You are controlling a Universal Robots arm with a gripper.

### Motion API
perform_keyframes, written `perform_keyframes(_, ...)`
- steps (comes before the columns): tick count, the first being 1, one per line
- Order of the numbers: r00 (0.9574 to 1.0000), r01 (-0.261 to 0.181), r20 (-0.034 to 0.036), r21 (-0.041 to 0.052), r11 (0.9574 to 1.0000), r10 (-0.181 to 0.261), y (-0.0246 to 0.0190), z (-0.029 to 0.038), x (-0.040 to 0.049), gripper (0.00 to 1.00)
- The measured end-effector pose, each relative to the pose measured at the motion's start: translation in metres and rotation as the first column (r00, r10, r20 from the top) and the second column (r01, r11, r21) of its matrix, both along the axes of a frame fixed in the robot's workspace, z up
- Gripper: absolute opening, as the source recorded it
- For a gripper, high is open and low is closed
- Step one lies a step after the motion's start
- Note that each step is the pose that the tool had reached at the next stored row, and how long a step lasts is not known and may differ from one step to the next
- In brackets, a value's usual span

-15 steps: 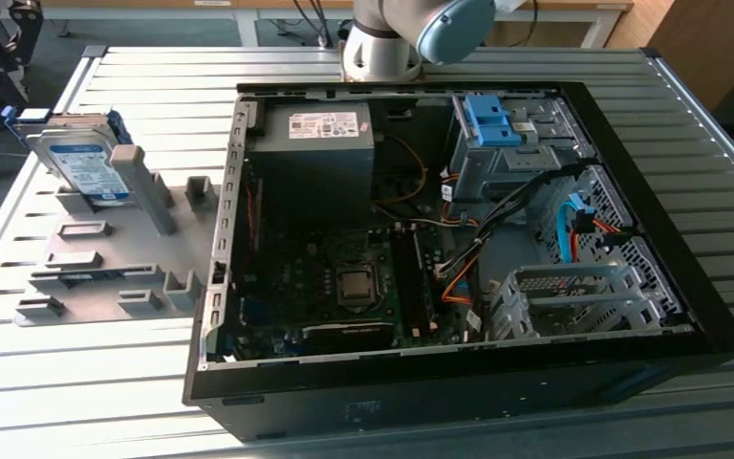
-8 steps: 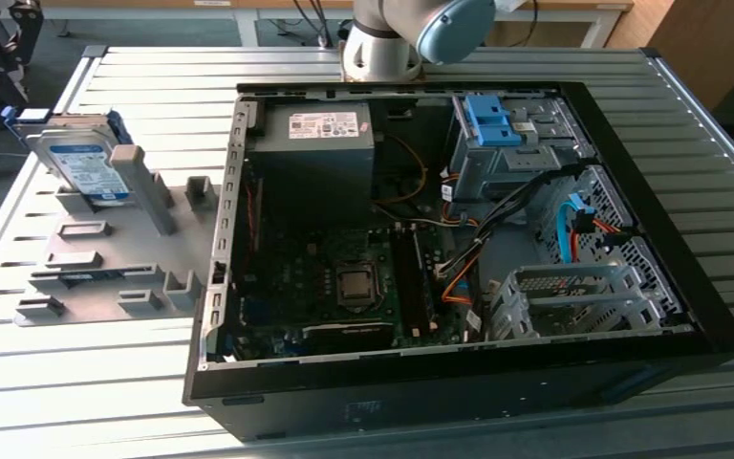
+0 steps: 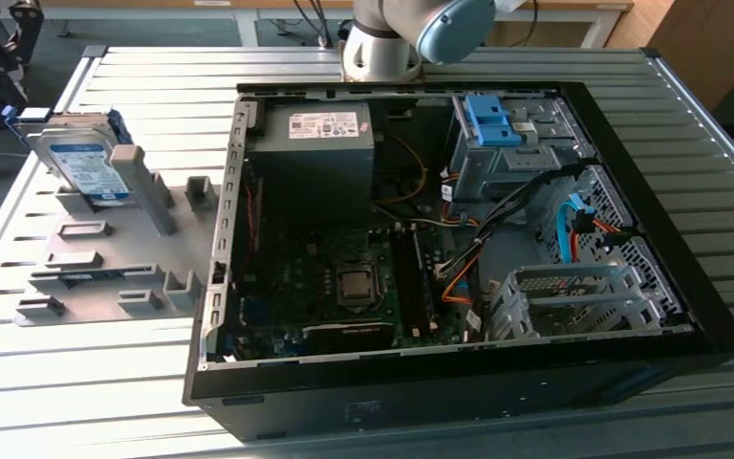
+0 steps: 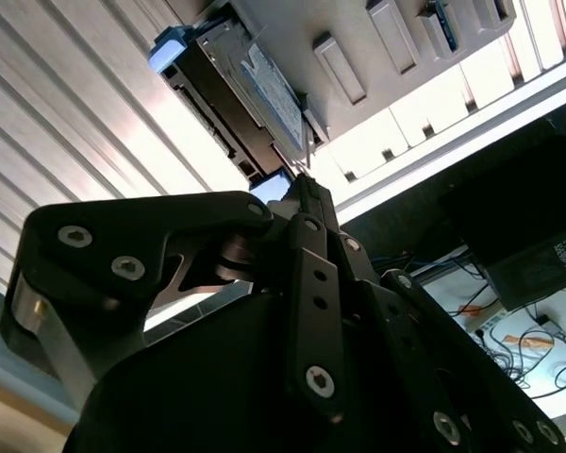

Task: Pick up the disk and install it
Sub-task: 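Pick up the disk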

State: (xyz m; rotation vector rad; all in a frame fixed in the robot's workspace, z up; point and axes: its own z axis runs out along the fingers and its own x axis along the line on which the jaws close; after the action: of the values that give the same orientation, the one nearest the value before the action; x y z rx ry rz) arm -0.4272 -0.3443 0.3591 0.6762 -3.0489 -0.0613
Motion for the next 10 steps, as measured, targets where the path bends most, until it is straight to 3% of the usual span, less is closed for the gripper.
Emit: perform_keyframes(10, 0.9984, -0.056, 0.0, 0.0, 0.9984, 0.056, 0.0, 0.0, 0.0, 0.11)
